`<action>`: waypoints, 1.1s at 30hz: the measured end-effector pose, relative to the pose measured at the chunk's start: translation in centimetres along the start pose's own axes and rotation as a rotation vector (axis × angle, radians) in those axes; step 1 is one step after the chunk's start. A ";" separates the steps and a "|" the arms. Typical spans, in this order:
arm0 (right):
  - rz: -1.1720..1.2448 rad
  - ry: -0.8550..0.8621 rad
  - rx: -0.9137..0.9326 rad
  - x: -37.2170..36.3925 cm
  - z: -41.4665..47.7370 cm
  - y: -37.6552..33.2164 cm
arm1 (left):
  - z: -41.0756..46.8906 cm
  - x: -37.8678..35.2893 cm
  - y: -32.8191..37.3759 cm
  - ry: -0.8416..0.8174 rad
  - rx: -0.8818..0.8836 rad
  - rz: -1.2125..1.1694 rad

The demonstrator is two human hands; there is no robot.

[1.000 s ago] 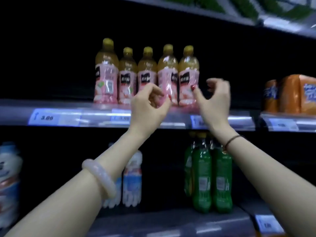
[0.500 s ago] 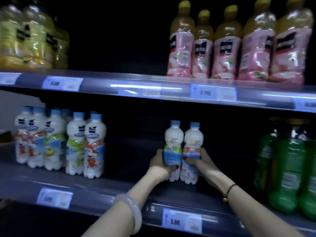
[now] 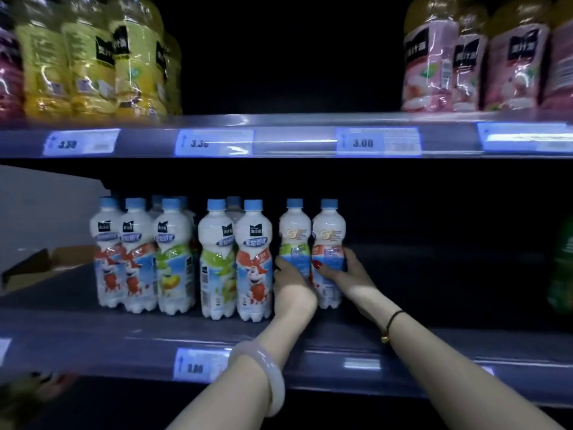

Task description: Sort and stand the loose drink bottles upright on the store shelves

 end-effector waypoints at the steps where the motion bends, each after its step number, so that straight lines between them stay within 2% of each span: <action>1: 0.008 0.014 -0.002 -0.1 0.1 0.2 | 0.3 -0.1 0.1 0.005 0.045 -0.007; 4: 0.001 0.048 -0.038 0.0 0.2 0.3 | 0.9 -0.4 0.2 -0.007 0.117 -0.117; 6: -0.010 0.052 -0.058 0.1 0.4 0.4 | 0.3 -0.5 0.5 -0.040 0.086 -0.114; 8: 0.013 0.051 -0.070 0.2 0.9 0.7 | -1.3 -0.2 1.0 -0.054 -0.107 -0.045; 10: 0.038 0.029 -0.079 -0.1 1.2 0.8 | -2.7 0.5 1.3 0.026 -0.313 0.009; 12: 0.061 -0.010 -0.073 -0.9 1.4 0.8 | -3.0 1.2 1.0 0.080 -0.412 0.045; 14: 0.041 -0.045 -0.060 -2.2 1.7 0.5 | -3.0 1.5 0.6 0.061 -0.466 0.055; 19: -0.015 -0.058 -0.036 -5.6 2.4 -0.3 | -2.5 1.8 -0.5 0.025 -0.460 0.031; 25: -0.045 -0.042 -0.094 -5.8 2.3 -0.6 | -2.3 1.7 -0.7 0.023 -0.475 -0.017; 33: -0.109 0.083 -0.142 -4.2 -0.7 -1.6 | -3.0 1.7 -0.5 0.013 -0.430 0.019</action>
Point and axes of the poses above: each hand's wrist, its own z-axis towards the middle knuckle, its own x-axis out of the back of the hand, y = z × x, the point moved 3 cm from there along z, towards the middle knuckle, and after that the axes turned 15 degrees about -y, right-handed, at the moved point
